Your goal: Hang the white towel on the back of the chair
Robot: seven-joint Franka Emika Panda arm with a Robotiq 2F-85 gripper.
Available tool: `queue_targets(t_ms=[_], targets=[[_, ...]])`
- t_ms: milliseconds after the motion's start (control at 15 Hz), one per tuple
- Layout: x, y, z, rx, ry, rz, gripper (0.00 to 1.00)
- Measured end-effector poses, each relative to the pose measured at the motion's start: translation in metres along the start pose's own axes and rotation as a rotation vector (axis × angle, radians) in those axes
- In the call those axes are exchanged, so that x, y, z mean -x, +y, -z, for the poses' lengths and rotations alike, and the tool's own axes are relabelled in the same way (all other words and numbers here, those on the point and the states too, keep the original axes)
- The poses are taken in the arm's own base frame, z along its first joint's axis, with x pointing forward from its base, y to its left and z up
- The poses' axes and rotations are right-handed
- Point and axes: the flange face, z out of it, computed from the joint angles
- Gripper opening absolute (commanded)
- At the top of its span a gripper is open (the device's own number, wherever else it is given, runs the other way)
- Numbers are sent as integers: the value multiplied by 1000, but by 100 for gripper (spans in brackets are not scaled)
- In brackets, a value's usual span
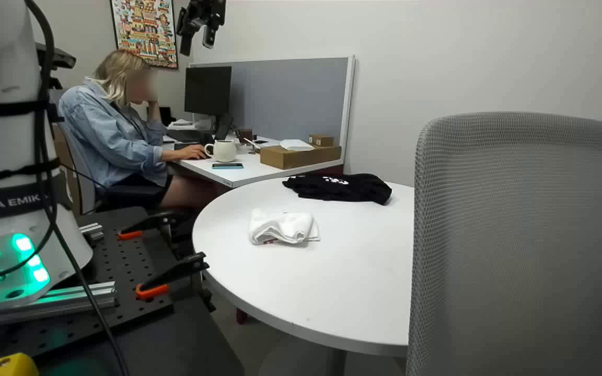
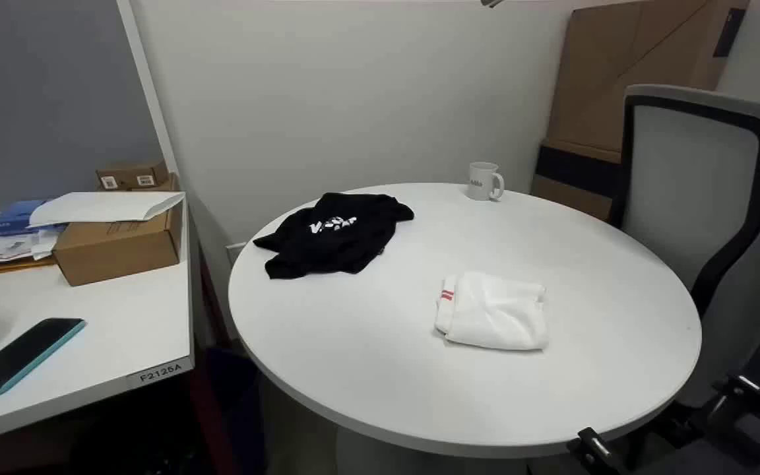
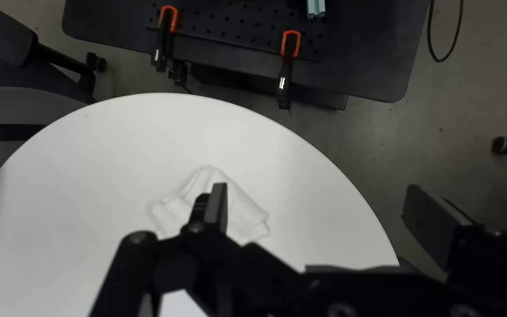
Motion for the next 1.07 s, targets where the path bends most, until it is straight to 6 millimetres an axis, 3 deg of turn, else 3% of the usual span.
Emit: queue_targets(t_ms=[400,533,800,1067], targets=[[-1,1,0,5,6,-1,100],[-12,14,1,21,42,-15,100],[-70,73,4,54,206,-60,100],[-141,127,-7,22,285,-73,100]])
